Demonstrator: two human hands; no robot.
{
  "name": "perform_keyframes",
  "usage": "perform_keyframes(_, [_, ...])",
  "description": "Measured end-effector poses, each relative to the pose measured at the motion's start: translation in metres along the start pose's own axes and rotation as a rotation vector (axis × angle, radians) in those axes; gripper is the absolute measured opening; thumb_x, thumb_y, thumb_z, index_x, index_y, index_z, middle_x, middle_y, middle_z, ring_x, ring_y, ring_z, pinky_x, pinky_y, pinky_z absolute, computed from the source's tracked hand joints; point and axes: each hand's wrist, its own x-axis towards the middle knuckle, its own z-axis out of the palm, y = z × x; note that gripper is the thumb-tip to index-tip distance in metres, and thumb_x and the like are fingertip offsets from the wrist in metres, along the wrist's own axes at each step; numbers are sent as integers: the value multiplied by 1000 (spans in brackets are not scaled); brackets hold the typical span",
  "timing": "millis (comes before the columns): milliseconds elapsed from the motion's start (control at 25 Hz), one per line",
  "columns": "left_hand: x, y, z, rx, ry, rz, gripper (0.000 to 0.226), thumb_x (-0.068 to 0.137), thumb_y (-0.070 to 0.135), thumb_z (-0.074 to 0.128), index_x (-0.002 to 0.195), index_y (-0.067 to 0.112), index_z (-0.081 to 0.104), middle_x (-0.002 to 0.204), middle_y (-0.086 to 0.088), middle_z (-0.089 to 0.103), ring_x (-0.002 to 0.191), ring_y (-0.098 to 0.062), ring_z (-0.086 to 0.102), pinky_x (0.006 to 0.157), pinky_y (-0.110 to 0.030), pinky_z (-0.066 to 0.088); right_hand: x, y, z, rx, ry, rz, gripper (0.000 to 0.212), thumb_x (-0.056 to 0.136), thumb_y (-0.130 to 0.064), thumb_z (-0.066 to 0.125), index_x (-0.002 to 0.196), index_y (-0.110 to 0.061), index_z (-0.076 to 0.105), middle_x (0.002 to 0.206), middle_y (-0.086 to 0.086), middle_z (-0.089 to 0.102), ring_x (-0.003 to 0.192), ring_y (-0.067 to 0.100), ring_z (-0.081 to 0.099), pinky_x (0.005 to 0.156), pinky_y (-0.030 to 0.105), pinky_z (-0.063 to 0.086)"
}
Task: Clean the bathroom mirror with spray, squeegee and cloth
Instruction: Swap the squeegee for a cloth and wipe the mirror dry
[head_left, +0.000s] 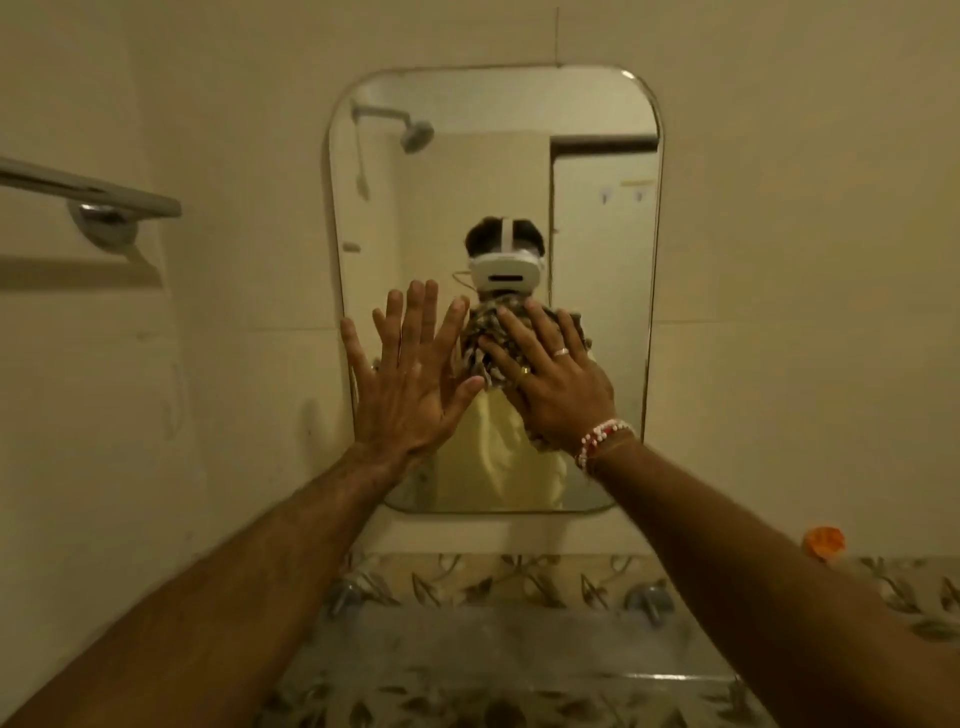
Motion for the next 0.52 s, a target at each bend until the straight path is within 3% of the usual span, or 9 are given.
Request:
perform_keyframes(280, [-101,44,27,23,-234,13,83,100,75,16,167,28,12,175,-15,0,162,-36,1,119,-76,-4,-130,-49,34,22,-105,-87,58,103,-41,44,157,-28,27,166,10,20,153,40,13,120,65,15])
perform_keyframes(400, [-77,45,24,27,-216,40,84,98,75,24,167,26,18,175,-15,0,162,-35,0,119,-75,-4,-118,-30,28,7,-133,-130,61,102,-44,41,158,-33,20,168,7,15,154,37,11,119,65,16])
perform_keyframes(520, [-3,32,7,67,-119,86,83,99,75,23,167,28,17,175,-13,2,162,-34,1,121,-71,-10,-58,9,8,33,-50,21,63,99,-46,40,158,-35,19,169,3,8,155,33,6,122,61,6])
